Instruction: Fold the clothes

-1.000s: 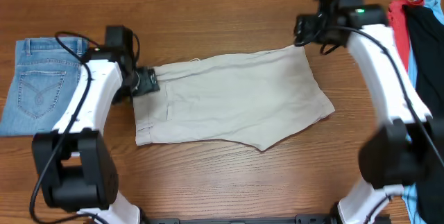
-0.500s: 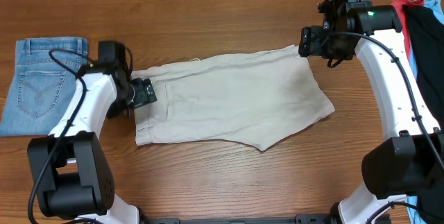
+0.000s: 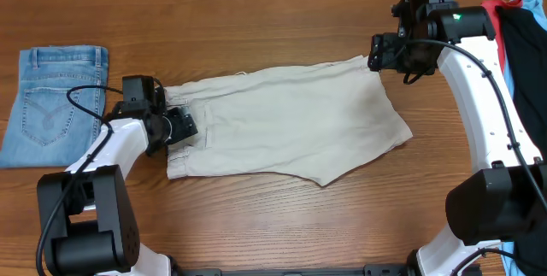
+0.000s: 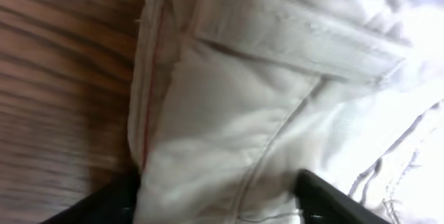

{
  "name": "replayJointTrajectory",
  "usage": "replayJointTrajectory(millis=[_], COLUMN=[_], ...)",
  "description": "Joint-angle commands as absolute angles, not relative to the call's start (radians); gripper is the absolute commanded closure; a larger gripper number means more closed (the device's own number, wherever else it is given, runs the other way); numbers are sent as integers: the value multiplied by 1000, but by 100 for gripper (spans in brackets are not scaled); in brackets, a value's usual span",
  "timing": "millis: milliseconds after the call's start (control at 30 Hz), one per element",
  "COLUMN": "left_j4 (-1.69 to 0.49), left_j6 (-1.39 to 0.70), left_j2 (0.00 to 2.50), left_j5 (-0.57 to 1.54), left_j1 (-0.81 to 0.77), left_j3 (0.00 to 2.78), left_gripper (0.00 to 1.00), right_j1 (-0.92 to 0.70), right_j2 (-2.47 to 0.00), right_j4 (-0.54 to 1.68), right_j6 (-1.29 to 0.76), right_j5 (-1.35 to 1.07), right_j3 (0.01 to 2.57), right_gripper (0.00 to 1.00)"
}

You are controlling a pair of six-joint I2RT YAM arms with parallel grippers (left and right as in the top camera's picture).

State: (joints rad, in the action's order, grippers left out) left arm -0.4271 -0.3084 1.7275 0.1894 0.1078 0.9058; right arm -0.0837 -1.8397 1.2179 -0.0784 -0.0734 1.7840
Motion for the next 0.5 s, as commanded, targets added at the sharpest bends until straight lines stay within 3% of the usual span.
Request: replayJointTrajectory(millis=[0,167,333,400,467], left_j4=[-445,-448,-471,-509,-565], left_j6=[-315,-315,-313,-309,-286], left_j2=[1773,1773,1769,1765,1755], left_j5=[297,296,242,216,200], left_j1=[106,107,113,130,160], left_j3=[844,844,855,880,923], left_gripper=[43,60,89,96,96], right_j1=[-77,-77,-77,-77,-76], right_j2=[-1835,-1835,-1835,-1835,-1835], right_j4=[1216,1217,1222,1222,1222], right_j6=[-83,-83,-83,-83,-83], right_j5=[-68,-68,-68,-68,-68], right_j3=[1786,1786,1786,1786,1786], right_gripper=[23,23,23,23,23])
